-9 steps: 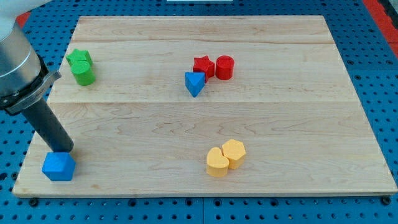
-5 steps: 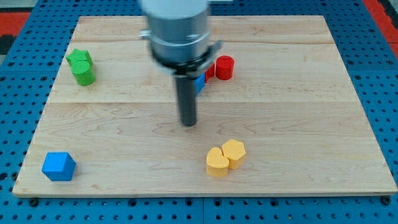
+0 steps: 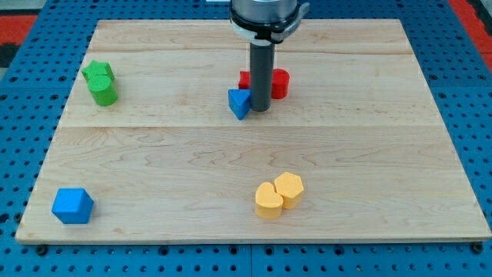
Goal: Push the triangle into the blue cube
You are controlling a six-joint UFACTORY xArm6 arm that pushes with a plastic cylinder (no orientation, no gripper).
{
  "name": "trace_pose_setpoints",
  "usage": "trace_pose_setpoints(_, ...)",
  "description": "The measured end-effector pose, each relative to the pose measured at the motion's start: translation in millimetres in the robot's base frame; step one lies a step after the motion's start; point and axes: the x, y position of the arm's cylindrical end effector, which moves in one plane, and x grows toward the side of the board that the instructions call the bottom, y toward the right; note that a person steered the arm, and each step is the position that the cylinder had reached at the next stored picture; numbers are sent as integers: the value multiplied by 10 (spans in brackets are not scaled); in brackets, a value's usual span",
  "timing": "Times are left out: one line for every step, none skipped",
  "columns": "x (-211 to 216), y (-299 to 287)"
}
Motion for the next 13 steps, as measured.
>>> trace_pose_setpoints(-145, -134)
trace_pose_setpoints(-142, -590)
trace_pose_setpoints(-62, -1000)
trace_pose_setpoints(-281, -835)
trace_pose_setpoints(-153, -1309)
trace_pose_setpoints(226, -1896)
trace_pose_setpoints(264, -1933)
trace_pose_setpoints(362, -2325)
trace_pose_setpoints(723, -2541)
trace_pose_setpoints(1139, -2486)
trace_pose_setpoints(1284, -2406)
trace_pose_setpoints(804, -2342)
trace_pose_setpoints(698, -2545)
